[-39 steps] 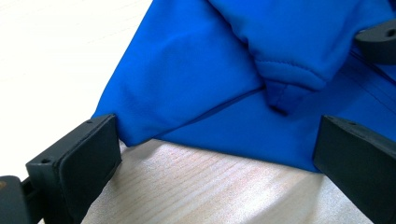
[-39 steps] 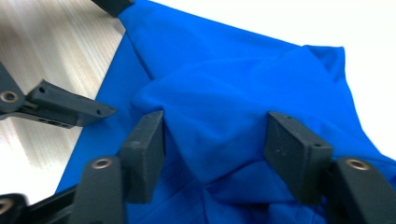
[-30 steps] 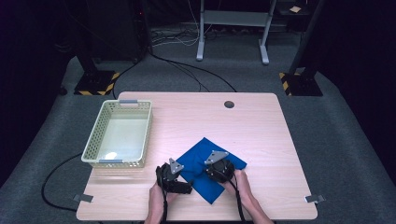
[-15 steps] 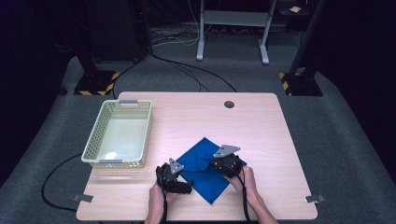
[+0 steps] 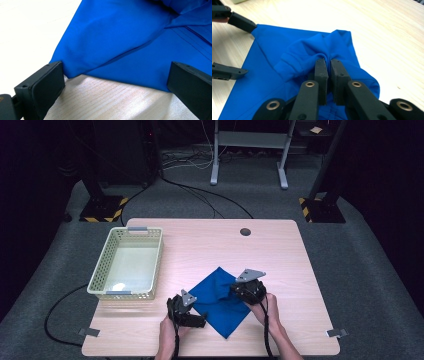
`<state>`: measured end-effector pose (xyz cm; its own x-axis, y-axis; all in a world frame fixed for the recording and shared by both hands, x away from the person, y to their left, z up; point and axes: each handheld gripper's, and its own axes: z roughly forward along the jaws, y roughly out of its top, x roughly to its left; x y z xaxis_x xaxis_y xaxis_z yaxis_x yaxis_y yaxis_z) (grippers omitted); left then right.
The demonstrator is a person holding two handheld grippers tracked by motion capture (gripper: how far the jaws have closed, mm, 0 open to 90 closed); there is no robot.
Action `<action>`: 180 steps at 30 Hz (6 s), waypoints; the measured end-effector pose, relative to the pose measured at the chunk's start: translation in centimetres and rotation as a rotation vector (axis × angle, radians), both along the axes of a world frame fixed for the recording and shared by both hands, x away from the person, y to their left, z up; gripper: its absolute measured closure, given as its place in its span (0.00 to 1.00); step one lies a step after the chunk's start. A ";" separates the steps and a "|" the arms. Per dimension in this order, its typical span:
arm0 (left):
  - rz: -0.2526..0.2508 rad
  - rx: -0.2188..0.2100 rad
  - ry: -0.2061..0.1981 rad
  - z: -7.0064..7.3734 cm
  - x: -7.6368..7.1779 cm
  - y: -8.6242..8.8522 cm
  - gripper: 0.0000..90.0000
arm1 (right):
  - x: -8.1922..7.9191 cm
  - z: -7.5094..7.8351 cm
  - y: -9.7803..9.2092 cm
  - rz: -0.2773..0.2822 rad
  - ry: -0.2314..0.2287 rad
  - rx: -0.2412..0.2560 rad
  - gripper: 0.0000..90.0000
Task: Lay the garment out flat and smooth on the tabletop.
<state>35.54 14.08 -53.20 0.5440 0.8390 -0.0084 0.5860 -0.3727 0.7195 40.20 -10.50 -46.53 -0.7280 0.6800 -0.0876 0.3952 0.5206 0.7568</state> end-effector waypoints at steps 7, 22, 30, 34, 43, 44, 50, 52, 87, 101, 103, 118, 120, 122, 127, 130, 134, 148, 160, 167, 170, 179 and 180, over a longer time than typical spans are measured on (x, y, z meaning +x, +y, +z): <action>-0.001 0.002 0.000 0.0 0.0 0.0 0.01 | 0.2 0.5 -0.4 -0.010 -0.009 0.011 0.95; -0.001 0.002 0.000 0.0 0.0 0.0 0.01 | 0.9 1.9 -1.1 -0.031 -0.032 0.030 0.95; 0.000 -0.001 -0.001 0.0 0.0 0.0 0.01 | 1.7 2.7 -1.7 -0.052 -0.040 0.036 0.95; 0.000 -0.001 -0.001 0.0 0.0 0.0 0.01 | 2.1 3.1 -2.1 -0.065 -0.041 0.040 0.95; 0.000 -0.001 -0.001 0.0 0.0 0.0 0.01 | 3.1 3.7 -2.9 -0.089 -0.044 0.041 0.95; 0.000 0.000 -0.001 0.0 0.0 0.0 0.01 | 3.2 3.7 -3.0 -0.093 -0.044 0.044 0.95; -0.002 0.001 -0.001 0.0 0.0 0.0 0.01 | 4.2 4.0 -3.7 -0.118 -0.037 0.045 0.95; 0.000 -0.001 -0.001 0.0 0.0 0.0 0.01 | 4.6 4.1 -3.9 -0.126 -0.038 0.043 0.95; -0.001 -0.001 -0.001 0.0 0.0 0.0 0.01 | 12.6 2.4 -6.2 -0.358 0.011 0.057 0.76; 0.000 -0.001 -0.002 0.0 0.0 0.0 0.01 | 10.2 0.8 -4.3 -0.249 0.084 0.060 0.50; 0.000 -0.001 -0.002 0.0 0.0 0.0 0.01 | 10.7 0.1 -3.4 -0.237 0.090 0.051 0.46; -0.002 -0.002 0.000 0.0 0.0 0.0 0.01 | 14.6 -1.6 -3.8 -0.331 0.096 -0.027 1.00; -0.001 -0.003 0.000 0.0 0.0 0.0 0.01 | 14.6 -1.4 -4.0 -0.333 0.091 -0.019 1.00; -0.002 -0.003 0.000 0.0 0.0 0.0 0.01 | 14.5 -1.2 -4.2 -0.336 0.083 -0.016 1.00; -0.001 0.000 -0.001 0.0 -0.1 0.0 0.02 | 13.7 -0.2 -5.4 -0.342 0.048 0.032 0.97; 0.001 -0.001 -0.001 0.0 -0.1 0.0 0.02 | 12.4 0.3 -6.2 -0.327 0.051 0.081 0.87; 0.004 0.000 -0.004 0.0 -0.1 0.0 0.02 | 9.8 0.0 -7.8 -0.311 0.060 0.108 0.64; -0.082 -0.006 0.005 0.4 0.5 -2.7 0.03 | 3.8 -5.0 -10.5 -0.353 0.100 0.100 0.13; -0.070 0.020 -0.028 0.1 -0.6 -2.8 0.03 | 3.3 -6.2 -10.7 -0.377 0.105 0.060 0.09; -0.067 0.017 -0.029 0.1 -1.7 -2.5 0.04 | 2.4 -6.3 -10.6 -0.377 0.098 0.064 0.10; -0.061 0.027 -0.043 0.1 -2.3 -2.5 0.04 | 1.8 -6.3 -10.4 -0.374 0.087 0.062 0.10; -0.119 -0.001 -0.103 2.2 -3.0 -4.3 0.11 | 1.8 -6.3 -10.5 -0.366 0.092 0.069 0.10; -0.150 -0.010 -0.102 2.6 -2.8 -5.1 0.12 | 1.8 -6.3 -10.5 -0.365 0.092 0.070 0.10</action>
<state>32.70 9.03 -50.59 0.6619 0.7483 0.0453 0.4478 -0.4431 0.7766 42.05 -20.99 -52.87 -0.4390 0.8982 0.0227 0.6135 0.2812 0.7379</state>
